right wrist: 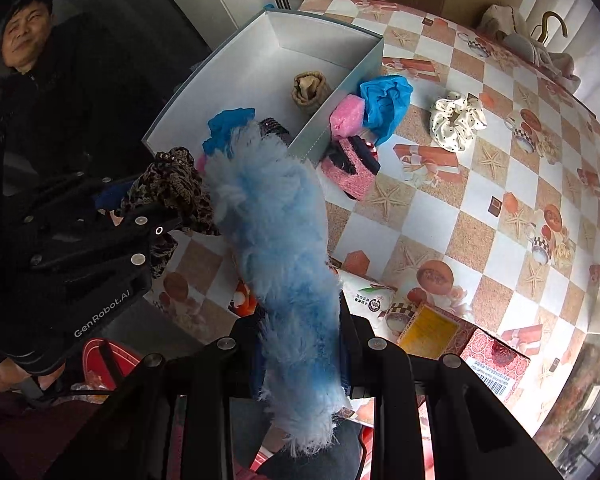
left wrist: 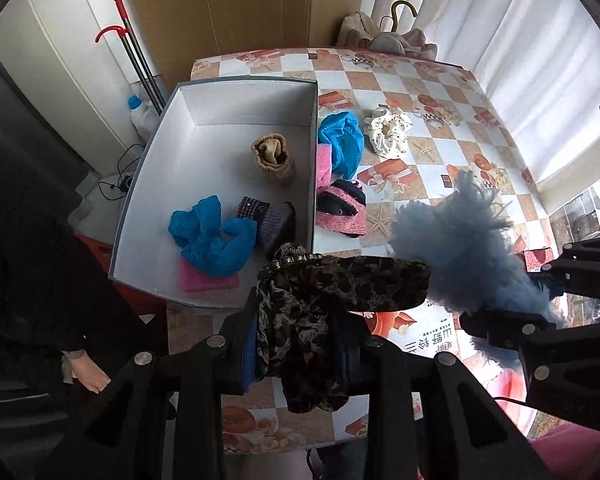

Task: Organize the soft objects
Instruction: 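Carry the feather fluff and leopard scrunchie over the white box with both grippers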

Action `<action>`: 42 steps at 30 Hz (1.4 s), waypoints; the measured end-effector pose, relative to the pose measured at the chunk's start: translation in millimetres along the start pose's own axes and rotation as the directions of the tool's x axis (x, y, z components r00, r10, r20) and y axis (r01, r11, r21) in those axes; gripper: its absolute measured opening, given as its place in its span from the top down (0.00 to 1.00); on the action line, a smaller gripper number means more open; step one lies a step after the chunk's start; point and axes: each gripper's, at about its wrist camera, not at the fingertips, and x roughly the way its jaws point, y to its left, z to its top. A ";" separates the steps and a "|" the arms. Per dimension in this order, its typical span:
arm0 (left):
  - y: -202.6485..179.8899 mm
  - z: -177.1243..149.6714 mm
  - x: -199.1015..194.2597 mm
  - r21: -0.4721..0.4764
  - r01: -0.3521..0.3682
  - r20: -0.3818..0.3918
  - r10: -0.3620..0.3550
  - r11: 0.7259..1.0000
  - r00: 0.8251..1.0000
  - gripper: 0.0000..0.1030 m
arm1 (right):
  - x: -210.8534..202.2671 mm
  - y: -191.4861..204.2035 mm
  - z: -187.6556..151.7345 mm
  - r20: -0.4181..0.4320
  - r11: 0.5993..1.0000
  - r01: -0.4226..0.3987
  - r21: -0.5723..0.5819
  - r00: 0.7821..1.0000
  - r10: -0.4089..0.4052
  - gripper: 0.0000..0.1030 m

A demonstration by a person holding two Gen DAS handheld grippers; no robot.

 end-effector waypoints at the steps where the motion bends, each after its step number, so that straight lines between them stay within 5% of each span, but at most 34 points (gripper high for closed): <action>1: 0.6 -0.3 0.5 -0.004 -0.002 -0.001 0.002 1.000 1.000 0.68 | -0.3 -0.3 0.7 0.000 1.000 0.003 -0.001 1.000 -0.003 0.72; 22: 22.8 4.6 11.3 -0.060 -0.021 -0.011 0.020 0.998 1.000 0.67 | -1.8 8.3 22.3 0.010 0.999 0.019 -0.035 1.000 -0.019 0.72; 42: 68.5 41.2 45.6 -0.152 -0.087 -0.024 0.084 0.985 0.996 0.67 | 14.7 27.9 94.6 0.010 0.997 0.029 -0.076 1.000 -0.029 0.72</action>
